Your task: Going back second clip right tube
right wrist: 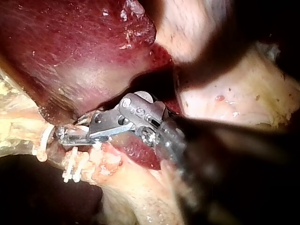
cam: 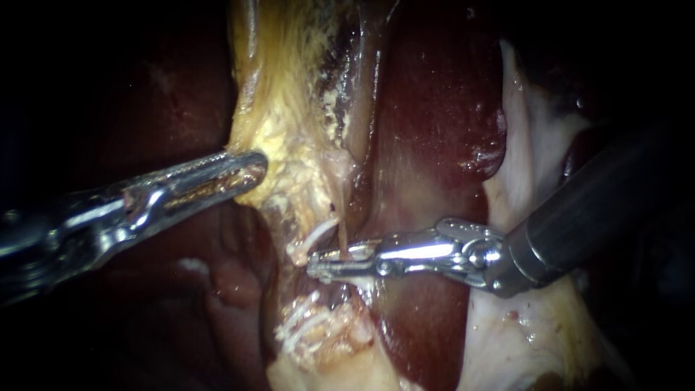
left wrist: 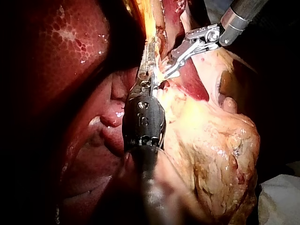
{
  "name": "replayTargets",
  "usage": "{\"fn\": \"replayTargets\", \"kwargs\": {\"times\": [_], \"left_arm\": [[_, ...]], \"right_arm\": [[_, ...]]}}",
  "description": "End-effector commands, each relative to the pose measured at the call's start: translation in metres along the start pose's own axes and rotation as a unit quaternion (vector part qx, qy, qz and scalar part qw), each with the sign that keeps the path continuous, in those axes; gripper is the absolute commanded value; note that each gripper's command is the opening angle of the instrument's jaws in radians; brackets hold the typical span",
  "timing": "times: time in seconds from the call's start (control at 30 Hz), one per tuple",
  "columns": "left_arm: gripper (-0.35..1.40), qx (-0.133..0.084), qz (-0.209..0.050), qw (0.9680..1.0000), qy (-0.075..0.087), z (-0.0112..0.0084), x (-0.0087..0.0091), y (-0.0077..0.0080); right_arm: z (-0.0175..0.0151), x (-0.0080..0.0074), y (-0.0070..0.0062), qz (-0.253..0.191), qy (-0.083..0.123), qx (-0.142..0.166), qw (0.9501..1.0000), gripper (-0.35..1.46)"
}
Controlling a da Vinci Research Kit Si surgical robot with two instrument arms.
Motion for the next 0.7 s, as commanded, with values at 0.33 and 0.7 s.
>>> {"fn": "replayTargets", "kwargs": {"times": [0.33, 0.7], "left_arm": [[-0.35, -0.011, 0.000, 0.9999, -0.003, -0.0002, 0.0001, 0.0004], [-0.35, -0.012, -0.004, 0.9999, -0.004, -0.0002, 0.0001, 0.0005]], "right_arm": [[0.0005, -0.0001, -0.0001, -0.001, 0.000, -0.001, 1.0000, -0.05], [-0.0002, 0.0012, 0.0008, -0.138, 0.011, -0.017, 0.9902, 0.60]]}}
